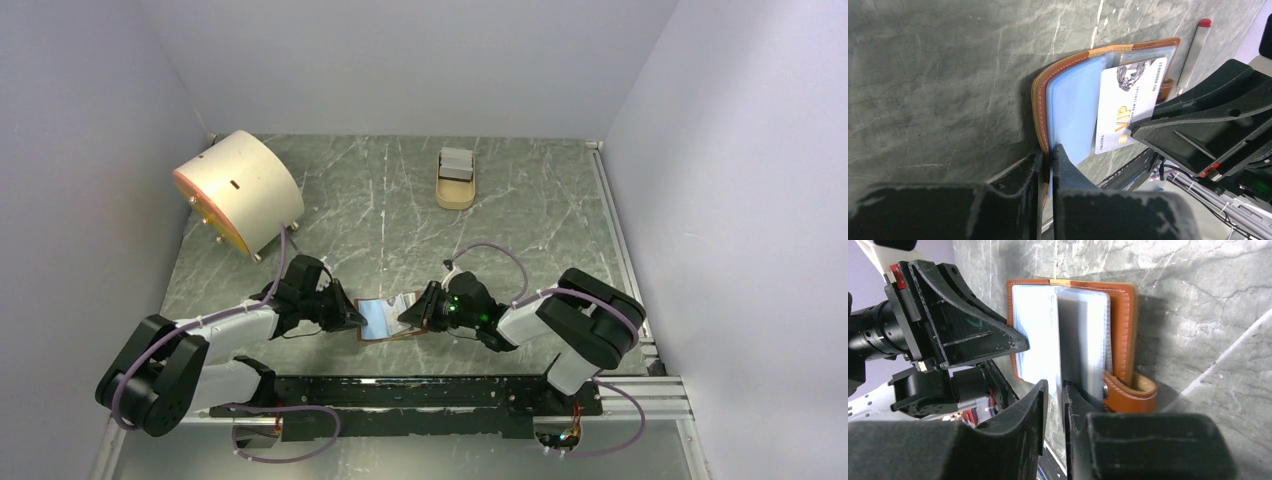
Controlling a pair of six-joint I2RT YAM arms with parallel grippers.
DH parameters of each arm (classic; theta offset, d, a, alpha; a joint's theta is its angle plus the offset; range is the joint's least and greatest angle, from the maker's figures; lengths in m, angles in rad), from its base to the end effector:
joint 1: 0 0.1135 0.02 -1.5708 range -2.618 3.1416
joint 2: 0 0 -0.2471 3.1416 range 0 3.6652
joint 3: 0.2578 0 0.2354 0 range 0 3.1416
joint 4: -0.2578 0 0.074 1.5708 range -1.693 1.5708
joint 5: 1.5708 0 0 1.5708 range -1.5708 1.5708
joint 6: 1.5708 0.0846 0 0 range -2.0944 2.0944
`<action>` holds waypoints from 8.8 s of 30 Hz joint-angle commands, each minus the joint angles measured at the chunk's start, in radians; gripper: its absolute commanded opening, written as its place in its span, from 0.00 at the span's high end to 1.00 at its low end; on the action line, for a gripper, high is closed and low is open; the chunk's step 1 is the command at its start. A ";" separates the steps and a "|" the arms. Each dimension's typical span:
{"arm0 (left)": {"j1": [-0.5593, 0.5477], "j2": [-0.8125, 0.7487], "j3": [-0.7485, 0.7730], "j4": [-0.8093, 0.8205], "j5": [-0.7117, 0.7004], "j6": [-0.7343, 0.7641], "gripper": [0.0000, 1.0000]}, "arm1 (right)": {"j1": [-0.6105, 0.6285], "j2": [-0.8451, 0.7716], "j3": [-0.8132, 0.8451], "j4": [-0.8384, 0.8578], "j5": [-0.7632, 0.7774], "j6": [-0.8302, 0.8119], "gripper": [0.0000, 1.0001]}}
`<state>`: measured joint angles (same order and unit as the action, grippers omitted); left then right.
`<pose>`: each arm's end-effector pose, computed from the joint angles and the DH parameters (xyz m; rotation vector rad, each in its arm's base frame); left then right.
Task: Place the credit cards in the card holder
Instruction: Insert the credit card into the card holder, then turn over the card slot in the card holder, then pick up the credit card from the storage box.
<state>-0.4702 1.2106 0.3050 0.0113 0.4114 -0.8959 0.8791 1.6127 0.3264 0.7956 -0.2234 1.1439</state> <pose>0.1768 -0.1278 0.0845 -0.3742 2.6636 -1.0297 0.1705 0.2352 0.0850 0.1566 2.3957 1.3598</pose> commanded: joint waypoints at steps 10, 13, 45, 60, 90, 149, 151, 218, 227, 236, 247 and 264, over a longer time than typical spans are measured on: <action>0.005 0.019 -0.019 0.016 0.017 0.009 0.91 | 0.009 -0.089 0.028 -0.154 0.085 -0.082 0.78; 0.005 0.020 -0.020 0.016 0.017 0.011 0.91 | 0.009 -0.073 0.026 -0.135 0.072 -0.078 0.87; 0.006 0.050 -0.069 0.147 0.116 -0.058 0.88 | 0.056 0.130 -0.007 0.160 0.034 0.074 0.90; 0.005 0.076 -0.079 0.170 0.119 -0.061 0.91 | 0.058 -0.078 0.180 -0.525 0.181 -0.215 0.58; 0.005 0.095 -0.102 0.295 0.199 -0.078 0.68 | 0.076 0.048 0.188 -0.206 0.025 -0.205 0.66; 0.004 -0.096 -0.072 0.342 0.250 -0.086 0.91 | 0.063 -0.004 0.146 -0.306 0.150 -0.287 0.74; 0.004 -0.091 -0.078 0.371 0.264 -0.091 0.91 | 0.063 0.002 0.144 -0.298 0.145 -0.284 0.74; -0.134 0.189 0.439 -0.426 -0.042 0.129 0.91 | 0.061 -0.274 0.177 -0.652 0.416 -0.442 0.55; -0.126 0.164 0.363 -0.291 0.078 0.131 0.90 | -0.073 -0.337 0.402 -0.794 0.430 -0.797 0.44; -0.103 0.142 0.310 -0.248 0.083 0.178 0.86 | -0.370 -0.064 0.722 -0.842 0.295 -1.168 0.40; -0.095 0.083 0.263 -0.186 0.147 0.215 0.83 | -0.514 0.292 1.093 -0.845 0.249 -1.600 0.39; -0.095 0.132 0.236 -0.096 0.222 0.205 0.82 | -0.531 0.664 1.438 -0.895 0.187 -2.013 0.37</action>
<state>-0.5709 1.3361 0.5438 -0.1394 0.5819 -0.6949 0.3538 2.2379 1.7130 -0.0895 -0.0349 -0.7780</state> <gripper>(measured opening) 0.177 0.625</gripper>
